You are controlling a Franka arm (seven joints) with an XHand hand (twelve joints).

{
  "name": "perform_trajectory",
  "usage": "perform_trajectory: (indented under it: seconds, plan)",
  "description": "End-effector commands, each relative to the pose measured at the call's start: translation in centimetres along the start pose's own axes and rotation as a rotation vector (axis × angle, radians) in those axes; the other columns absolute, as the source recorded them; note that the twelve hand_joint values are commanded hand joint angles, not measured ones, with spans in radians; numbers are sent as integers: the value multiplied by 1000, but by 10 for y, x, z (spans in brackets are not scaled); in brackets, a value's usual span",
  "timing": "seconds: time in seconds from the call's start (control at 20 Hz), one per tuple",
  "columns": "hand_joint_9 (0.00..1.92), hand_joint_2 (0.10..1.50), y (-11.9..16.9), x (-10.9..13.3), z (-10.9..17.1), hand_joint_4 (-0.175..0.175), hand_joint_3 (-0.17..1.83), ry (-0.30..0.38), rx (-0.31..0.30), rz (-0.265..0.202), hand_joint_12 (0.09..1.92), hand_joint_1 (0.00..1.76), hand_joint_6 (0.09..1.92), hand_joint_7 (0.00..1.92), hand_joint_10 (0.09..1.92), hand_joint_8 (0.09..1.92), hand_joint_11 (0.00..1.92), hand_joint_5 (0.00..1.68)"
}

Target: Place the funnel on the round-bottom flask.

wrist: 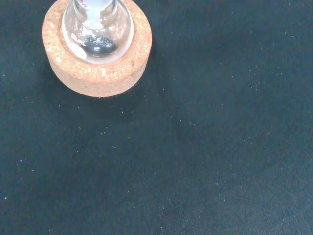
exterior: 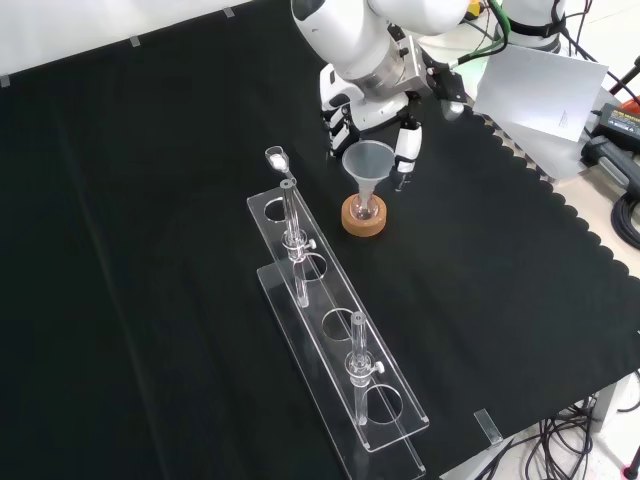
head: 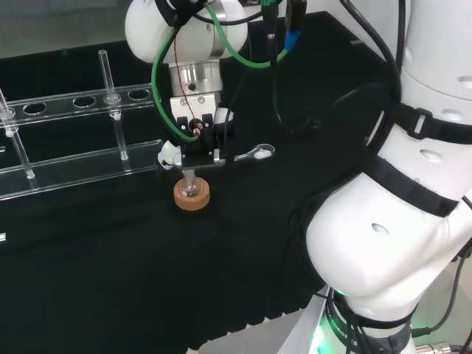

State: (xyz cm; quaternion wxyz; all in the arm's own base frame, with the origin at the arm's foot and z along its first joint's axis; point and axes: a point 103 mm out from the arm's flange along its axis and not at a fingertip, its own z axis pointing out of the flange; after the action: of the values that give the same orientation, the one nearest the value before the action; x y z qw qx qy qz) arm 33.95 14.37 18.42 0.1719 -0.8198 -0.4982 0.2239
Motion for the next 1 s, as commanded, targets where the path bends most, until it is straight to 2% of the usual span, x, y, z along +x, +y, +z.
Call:
perform_trajectory:
  seconds: [0.05, 0.1, 0.35, 0.45, 1.0]
  plan:
    - [439, 846, -1, -1, 0, 15, 97, 5, 3, 3, 1328, 626, 147, 988, 530, 446, 0, 686]
    - [439, 846, -1, -1, 0, 14, 97, 7, 6, 3, 1328, 624, 145, 987, 530, 446, 0, 681]
    - [289, 784, -1, -5, -2, 4, 71, -4, 22, -13, 1198, 423, 87, 562, 584, 336, 0, 384]
    - [223, 768, -1, -5, -3, 4, 59, -9, 19, -16, 1164, 379, 87, 470, 622, 333, 0, 324]
    - [78, 725, -7, -3, -4, -4, 23, -21, 23, -40, 1076, 296, 87, 294, 695, 361, 0, 169]
